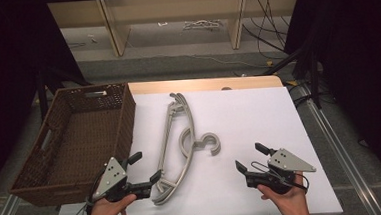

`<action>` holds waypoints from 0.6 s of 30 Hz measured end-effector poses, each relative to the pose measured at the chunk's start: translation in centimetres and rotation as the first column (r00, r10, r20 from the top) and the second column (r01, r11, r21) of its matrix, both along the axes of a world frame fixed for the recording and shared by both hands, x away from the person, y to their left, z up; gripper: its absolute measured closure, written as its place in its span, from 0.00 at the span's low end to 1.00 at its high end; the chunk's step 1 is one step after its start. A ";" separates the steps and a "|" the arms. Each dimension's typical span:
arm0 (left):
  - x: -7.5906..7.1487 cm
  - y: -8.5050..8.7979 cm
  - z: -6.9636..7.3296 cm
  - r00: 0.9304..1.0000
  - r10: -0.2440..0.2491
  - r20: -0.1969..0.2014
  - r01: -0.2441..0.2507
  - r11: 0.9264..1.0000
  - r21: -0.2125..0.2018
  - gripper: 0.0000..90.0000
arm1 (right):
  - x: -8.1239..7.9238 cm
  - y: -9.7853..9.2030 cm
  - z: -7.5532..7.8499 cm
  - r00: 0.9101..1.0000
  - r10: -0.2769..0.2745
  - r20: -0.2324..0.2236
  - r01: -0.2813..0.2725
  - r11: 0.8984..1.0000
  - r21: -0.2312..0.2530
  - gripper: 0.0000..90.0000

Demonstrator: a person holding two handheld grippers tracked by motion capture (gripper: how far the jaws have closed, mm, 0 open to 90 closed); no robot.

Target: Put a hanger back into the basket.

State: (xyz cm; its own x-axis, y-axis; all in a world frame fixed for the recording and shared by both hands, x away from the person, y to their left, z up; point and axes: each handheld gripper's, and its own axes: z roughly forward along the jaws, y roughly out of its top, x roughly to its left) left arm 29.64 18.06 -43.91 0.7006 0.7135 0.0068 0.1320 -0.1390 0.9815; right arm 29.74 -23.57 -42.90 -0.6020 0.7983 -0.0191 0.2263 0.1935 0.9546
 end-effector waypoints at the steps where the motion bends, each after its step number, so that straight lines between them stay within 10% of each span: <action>1: 0.0 0.0 0.0 1.000 0.001 -0.001 -0.001 1.000 0.000 0.18 | 0.0 0.0 0.0 1.000 0.003 -0.002 -0.003 1.000 -0.005 0.19; 18: 0.2 -0.2 0.1 1.000 -0.011 -0.014 0.011 1.000 0.002 0.18 | 0.0 0.0 -0.1 1.000 -0.001 -0.009 0.001 1.000 -0.013 0.19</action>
